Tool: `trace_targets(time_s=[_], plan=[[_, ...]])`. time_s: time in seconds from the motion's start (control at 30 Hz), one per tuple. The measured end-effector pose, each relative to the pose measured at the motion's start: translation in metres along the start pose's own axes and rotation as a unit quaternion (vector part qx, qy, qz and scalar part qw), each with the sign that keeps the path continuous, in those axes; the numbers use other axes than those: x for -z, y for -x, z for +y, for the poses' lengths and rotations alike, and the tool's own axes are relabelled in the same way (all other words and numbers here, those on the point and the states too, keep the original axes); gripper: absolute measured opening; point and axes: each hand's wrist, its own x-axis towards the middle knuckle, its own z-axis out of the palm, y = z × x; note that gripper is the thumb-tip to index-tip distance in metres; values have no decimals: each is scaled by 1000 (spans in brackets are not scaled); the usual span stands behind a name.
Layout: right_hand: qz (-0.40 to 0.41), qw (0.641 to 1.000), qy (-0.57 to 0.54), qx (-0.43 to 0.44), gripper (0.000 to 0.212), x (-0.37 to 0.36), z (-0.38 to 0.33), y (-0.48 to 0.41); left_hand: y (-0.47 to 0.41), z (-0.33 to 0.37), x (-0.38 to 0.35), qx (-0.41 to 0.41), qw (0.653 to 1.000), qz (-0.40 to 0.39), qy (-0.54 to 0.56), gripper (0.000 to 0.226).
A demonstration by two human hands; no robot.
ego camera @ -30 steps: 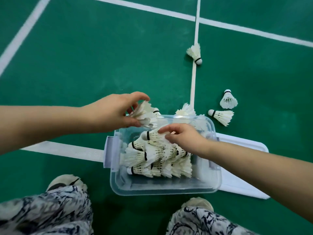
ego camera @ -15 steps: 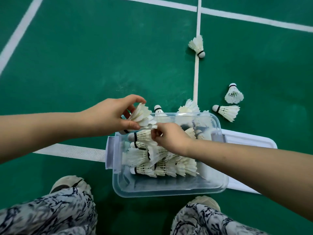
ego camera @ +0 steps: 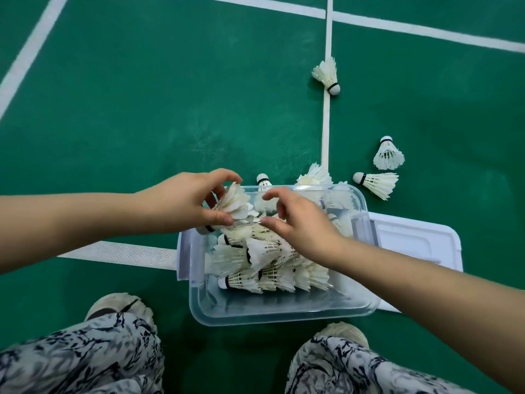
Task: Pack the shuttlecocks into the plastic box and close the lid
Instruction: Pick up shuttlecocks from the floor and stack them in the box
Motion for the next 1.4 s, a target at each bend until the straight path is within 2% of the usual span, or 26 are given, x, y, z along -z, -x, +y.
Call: trace_targets(time_s=[0.07, 0.13, 0.2, 0.27, 0.3, 0.33, 0.37, 0.47, 0.6, 0.73, 0.9, 1.27, 1.4], plan=[[36, 998, -49, 3, 31, 8, 1, 10, -1, 4, -1, -10, 1000, -5, -16, 59], [36, 996, -78, 19, 26, 15, -3, 20, -3, 12, -2, -22, 999, -2, -28, 60], [10, 996, -75, 45, 28, 17, -9, 27, -5, 19, -2, -32, 999, 4, -26, 61], [-2, 995, -60, 74, 17, 15, -16, 30, -8, 26, -3, -46, 999, 3, -22, 62], [9, 995, -56, 86, 15, 13, -18, 29, -10, 29, -4, -54, 998, 0, -30, 63], [32, 994, -53, 91, 23, 11, -17, 29, -12, 30, -6, -60, 997, -1, -42, 65], [54, 993, -56, 86, 29, 10, -16, 28, -13, 31, -7, -63, 997, 1, -52, 67], [83, 995, -37, 41, 22, 9, -7, 26, -16, 27, -6, -65, 995, 29, -70, 65], [26, 999, 36, 12, 29, 4, 2, 22, -14, 20, -5, -42, 996, 42, -73, 54], [-42, 995, 78, 44, 26, -7, 1, 10, -11, 19, -13, -38, 995, 10, -92, 45], [-103, 980, 154, 73, 34, -20, -7, -6, -12, 17, -20, -31, 994, -30, -105, 43], [-41, 978, 187, 80, 31, -20, -16, -9, -13, 15, -20, -46, 992, -8, -118, 40], [-68, 975, 197, 81, 31, -20, -17, -13, -13, 11, -21, -46, 990, -7, -131, 39]])
